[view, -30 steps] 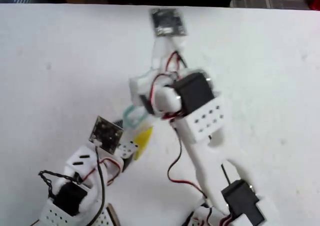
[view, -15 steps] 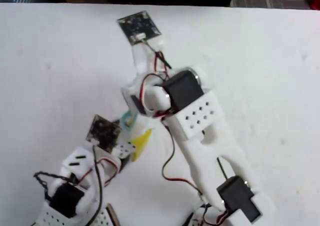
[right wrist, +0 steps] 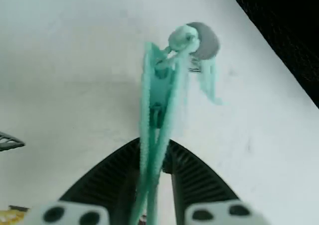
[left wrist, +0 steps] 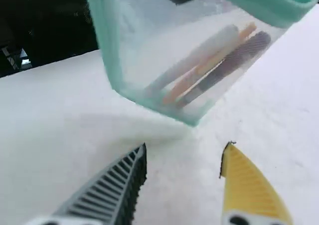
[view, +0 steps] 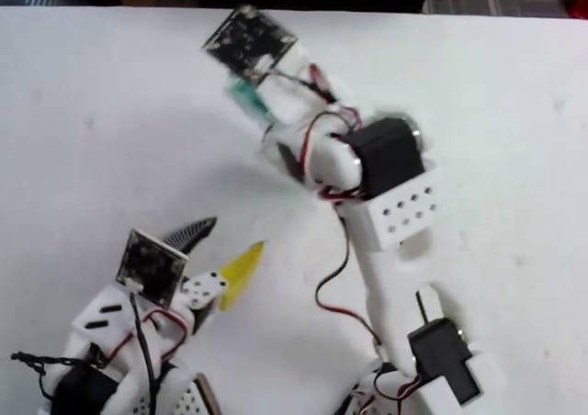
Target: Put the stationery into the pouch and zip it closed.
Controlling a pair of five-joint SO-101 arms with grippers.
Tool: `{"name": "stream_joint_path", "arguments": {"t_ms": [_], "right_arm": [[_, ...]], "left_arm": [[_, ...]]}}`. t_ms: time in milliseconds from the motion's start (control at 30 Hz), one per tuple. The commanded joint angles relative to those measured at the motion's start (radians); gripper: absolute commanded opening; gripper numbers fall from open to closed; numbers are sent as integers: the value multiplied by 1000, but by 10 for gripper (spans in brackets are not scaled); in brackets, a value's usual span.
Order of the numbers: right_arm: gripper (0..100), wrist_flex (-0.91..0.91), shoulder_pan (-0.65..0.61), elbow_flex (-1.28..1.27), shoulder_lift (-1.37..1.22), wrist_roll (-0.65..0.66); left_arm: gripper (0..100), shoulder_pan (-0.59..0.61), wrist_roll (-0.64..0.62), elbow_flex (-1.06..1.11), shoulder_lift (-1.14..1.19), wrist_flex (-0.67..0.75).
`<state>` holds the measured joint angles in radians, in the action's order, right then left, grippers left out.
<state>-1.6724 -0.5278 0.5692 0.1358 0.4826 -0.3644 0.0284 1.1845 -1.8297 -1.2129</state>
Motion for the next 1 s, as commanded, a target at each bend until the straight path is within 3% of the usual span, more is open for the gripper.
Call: {"name": "stream_joint_path", "arguments": {"t_ms": [0,100,233,333,433,667,800,967], "right_arm": [[17,19,30,48,10,95],[17,-53,30,40,15,273],[17,-48,31,-63,82,319],[17,-48,4,-218,176,451],[17,-48,-5,-376,292,586],[17,-50,-8,-597,567,876],[17,-50,-36,-730,702,1020],[17,-50,-162,-928,854,1026]], "left_arm": [[257,19,38,-25,4,6],[256,77,43,37,4,94],[256,160,46,118,4,201],[256,197,52,140,4,239],[256,285,112,80,4,239],[255,515,114,-104,4,287],[255,467,17,-54,5,391],[209,272,2,86,5,502]]}}
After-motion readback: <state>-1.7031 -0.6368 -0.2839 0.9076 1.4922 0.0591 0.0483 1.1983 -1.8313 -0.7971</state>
